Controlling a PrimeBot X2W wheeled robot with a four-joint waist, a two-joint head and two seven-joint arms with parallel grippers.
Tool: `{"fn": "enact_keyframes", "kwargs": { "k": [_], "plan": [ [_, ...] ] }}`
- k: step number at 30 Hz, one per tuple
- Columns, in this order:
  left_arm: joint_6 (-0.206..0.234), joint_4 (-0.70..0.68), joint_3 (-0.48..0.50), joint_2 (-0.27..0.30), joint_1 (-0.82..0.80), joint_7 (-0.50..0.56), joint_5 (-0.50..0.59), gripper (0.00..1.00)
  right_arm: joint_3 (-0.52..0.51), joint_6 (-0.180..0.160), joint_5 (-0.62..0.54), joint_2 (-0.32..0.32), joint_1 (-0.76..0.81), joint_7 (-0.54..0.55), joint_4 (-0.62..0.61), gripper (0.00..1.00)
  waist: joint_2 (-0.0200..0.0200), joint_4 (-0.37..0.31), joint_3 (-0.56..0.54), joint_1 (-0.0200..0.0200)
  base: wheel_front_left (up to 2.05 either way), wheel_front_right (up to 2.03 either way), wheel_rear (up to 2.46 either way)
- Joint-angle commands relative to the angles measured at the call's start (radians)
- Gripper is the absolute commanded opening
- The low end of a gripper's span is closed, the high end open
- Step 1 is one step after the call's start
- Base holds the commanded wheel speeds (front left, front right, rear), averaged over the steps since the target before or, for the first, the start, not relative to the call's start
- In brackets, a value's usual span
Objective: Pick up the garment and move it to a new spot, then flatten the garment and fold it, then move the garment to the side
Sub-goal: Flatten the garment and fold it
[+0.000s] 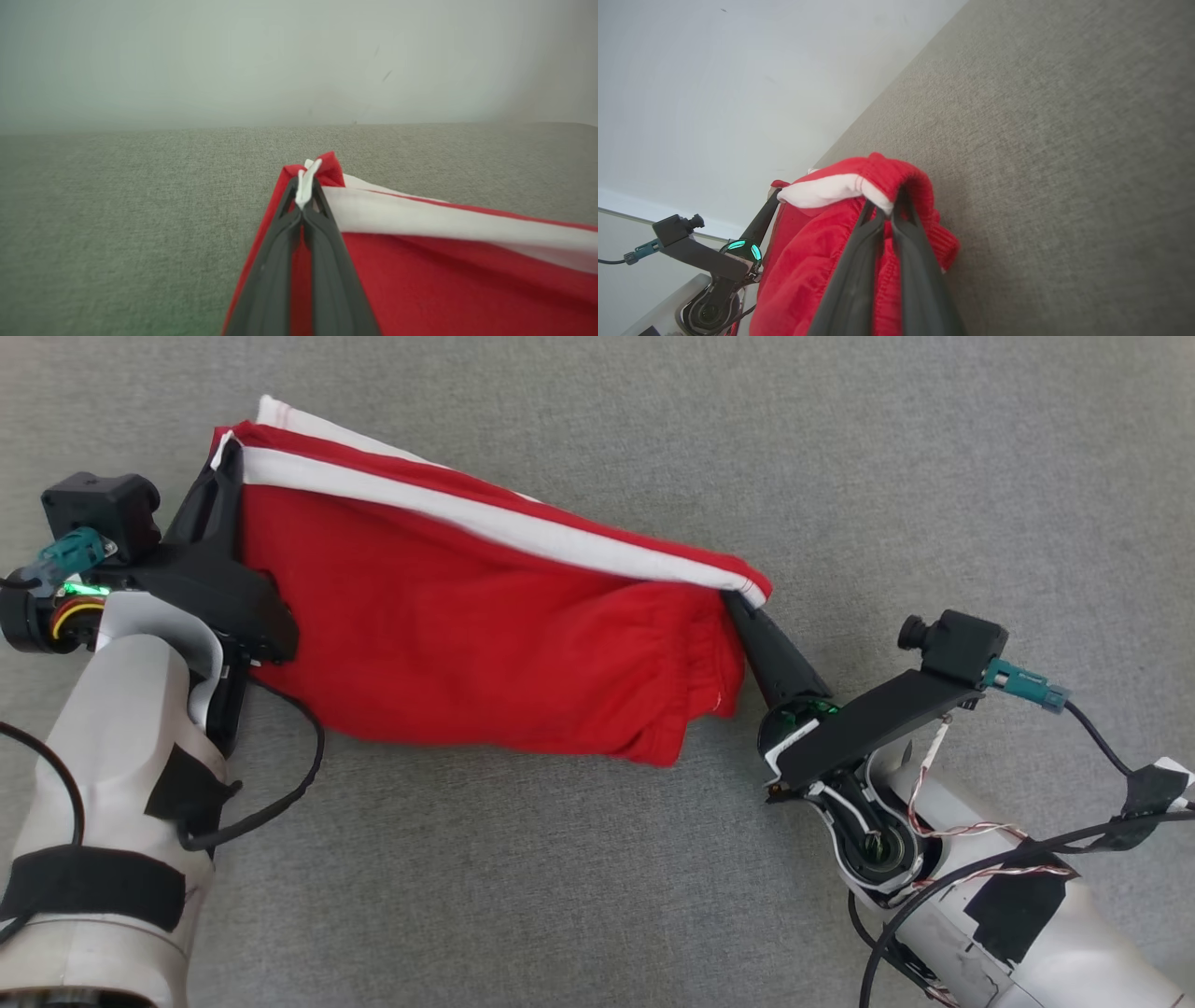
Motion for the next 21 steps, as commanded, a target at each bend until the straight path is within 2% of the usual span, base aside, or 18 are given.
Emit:
{"fn": "enact_keyframes", "kwargs": {
  "k": [1,8,13,14,15,16,17,21],
  "plan": [
    [0.001,0.003,0.004,0.009,-0.014,-0.002,0.006,0.0,-0.011,-0.001,-0.01,-0.006,0.012,-0.004,0.02,0.0,-0.0001,-0.019,0.02,0.0,0.0,0.0,0.0],
    [0.019,-0.01,0.021,0.016,-0.024,-0.002,0.02,0.0,-0.081,-0.001,-0.087,0.041,0.04,-0.004,0.026,0.0,-0.0001,-0.031,0.036,0.0,0.0,0.0,0.0],
    [0.021,-0.013,0.027,0.02,-0.025,-0.002,0.031,0.0,-0.071,-0.001,-0.11,0.066,0.044,-0.002,0.024,0.0,-0.0001,-0.035,0.036,0.0,0.0,0.0,0.0],
    [0.022,-0.016,0.03,0.018,-0.024,-0.002,0.032,0.05,-0.066,-0.001,-0.109,0.07,0.045,-0.002,0.024,0.0,-0.0001,-0.035,0.035,0.0,0.0,0.0,0.0],
    [0.019,-0.015,0.03,0.015,-0.021,-0.002,0.033,0.37,-0.062,-0.001,-0.108,0.072,0.045,-0.002,0.023,0.27,-0.0001,-0.034,0.034,0.0,0.0,0.0,0.0],
    [0.015,-0.015,0.031,0.011,-0.017,-0.002,0.033,1.0,-0.059,-0.001,-0.11,0.072,0.044,-0.002,0.023,0.86,-0.0001,-0.033,0.032,0.0,0.0,0.0,0.0],
    [0.012,-0.015,0.033,0.007,-0.014,-0.002,0.031,1.0,-0.059,-0.001,-0.111,0.072,0.042,-0.002,0.023,1.0,-0.0001,-0.031,0.031,0.0,0.0,0.0,0.0],
    [0.006,-0.021,0.041,-0.001,0.004,-0.002,0.025,1.0,-0.066,-0.001,-0.143,0.067,0.035,-0.002,0.023,1.0,-0.0001,-0.027,0.021,0.0,0.0,0.0,0.0]
  ]
}}
